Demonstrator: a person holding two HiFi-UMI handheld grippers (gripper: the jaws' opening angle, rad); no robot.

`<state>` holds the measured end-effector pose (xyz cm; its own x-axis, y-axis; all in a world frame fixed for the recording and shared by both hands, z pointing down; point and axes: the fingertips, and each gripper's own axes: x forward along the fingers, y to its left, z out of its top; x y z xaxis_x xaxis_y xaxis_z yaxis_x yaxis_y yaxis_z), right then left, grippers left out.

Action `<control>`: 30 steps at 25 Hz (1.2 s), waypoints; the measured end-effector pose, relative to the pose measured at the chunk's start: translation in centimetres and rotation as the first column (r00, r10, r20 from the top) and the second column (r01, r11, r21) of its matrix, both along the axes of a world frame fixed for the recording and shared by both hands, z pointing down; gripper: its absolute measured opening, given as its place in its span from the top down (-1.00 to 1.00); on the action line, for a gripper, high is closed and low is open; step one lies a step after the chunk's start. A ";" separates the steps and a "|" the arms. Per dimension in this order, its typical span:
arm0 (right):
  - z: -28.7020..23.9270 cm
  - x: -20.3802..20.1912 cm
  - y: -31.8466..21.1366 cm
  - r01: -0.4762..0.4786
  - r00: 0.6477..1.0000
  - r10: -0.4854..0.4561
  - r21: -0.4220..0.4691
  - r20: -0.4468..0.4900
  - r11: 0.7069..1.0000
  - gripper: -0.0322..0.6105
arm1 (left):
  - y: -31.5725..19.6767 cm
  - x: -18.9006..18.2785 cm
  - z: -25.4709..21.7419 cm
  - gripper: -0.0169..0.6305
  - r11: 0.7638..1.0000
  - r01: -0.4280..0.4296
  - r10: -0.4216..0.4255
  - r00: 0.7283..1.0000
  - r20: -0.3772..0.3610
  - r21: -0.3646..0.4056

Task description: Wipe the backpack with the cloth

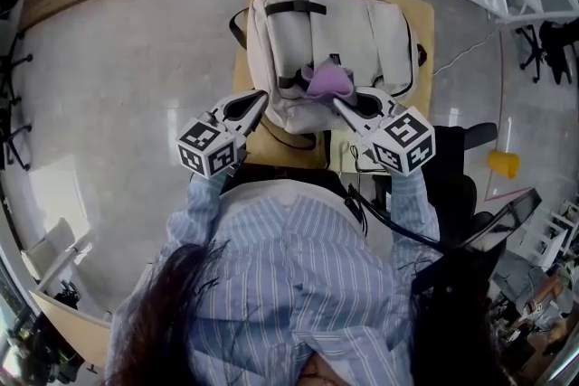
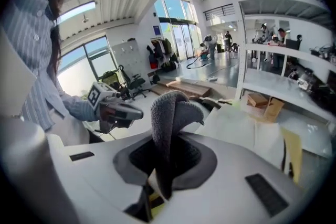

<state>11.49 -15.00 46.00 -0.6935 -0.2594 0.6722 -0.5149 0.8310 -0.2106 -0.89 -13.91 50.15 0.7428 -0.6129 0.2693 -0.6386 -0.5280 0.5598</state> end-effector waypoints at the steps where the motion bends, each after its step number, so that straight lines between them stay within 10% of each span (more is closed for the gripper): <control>1: -0.8 0.6 -1.9 -0.021 1.000 0.021 0.035 -0.001 0.999 0.77 | -0.1 0.0 0.0 0.93 1.000 -0.001 0.001 1.000 0.001 0.000; 16: 0.4 2.2 -26.3 -0.215 0.969 0.237 0.253 -0.063 0.943 0.77 | -1.2 -0.5 -0.3 0.93 1.000 0.021 -0.021 1.000 -0.010 0.001; 30: 6.1 1.8 -14.1 -0.181 0.981 0.186 0.066 -0.064 0.981 0.77 | -0.7 -1.3 -0.2 0.93 1.000 0.012 -0.012 1.000 0.009 -0.009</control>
